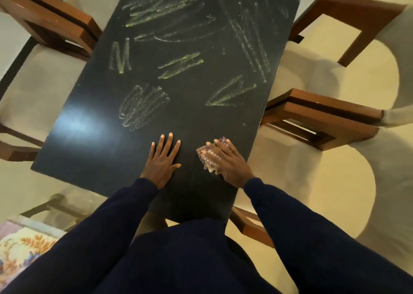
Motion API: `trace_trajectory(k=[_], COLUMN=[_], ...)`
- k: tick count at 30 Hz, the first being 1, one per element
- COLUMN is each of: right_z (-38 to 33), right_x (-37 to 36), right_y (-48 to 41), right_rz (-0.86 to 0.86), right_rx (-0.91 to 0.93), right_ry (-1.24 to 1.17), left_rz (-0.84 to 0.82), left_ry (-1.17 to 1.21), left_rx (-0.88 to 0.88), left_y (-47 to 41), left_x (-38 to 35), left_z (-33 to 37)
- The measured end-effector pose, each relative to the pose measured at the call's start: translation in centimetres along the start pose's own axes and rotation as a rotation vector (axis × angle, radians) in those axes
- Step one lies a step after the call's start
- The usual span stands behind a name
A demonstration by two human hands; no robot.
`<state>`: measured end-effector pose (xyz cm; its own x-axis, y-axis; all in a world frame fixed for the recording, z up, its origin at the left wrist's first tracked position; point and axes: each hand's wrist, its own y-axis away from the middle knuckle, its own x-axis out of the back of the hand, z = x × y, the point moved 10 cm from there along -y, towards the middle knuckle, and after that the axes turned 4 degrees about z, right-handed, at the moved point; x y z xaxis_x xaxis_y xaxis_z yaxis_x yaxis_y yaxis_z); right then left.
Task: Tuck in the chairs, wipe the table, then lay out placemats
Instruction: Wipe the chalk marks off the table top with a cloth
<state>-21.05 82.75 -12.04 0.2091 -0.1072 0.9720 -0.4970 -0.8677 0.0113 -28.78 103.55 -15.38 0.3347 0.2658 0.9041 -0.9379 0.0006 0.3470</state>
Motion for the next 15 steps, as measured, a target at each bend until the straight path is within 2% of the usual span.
trace_trajectory(k=[3,6,8,10,12,15], right_z=[5.3,10.0,11.3,10.8,8.5,3.8], right_x=[1.9,3.6,4.2,3.6,2.9,1.2], right_y=[2.8,0.8,-1.6,-4.1,-6.2,-6.1], right_rz=[0.074,0.149,0.206,0.215,0.189,0.071], right_rx=[-0.199,-0.439,-0.593,-0.653,-0.572,-0.212], right_ry=[0.022,0.064,0.068,0.051,0.020,-0.006], left_rz=[-0.015,-0.001,-0.016,-0.017,0.021,0.078], left_ry=[-0.013,-0.042,-0.057,-0.052,-0.059,-0.077], left_rx=[-0.056,-0.094,-0.098,-0.102,-0.113,-0.116], left_y=[-1.2,-1.9,-2.2,-2.3,-2.1,-1.4], left_x=[-0.2,-0.2,-0.3,-0.2,0.2,0.5], left_z=[1.5,2.8,3.2,3.3,3.1,2.2])
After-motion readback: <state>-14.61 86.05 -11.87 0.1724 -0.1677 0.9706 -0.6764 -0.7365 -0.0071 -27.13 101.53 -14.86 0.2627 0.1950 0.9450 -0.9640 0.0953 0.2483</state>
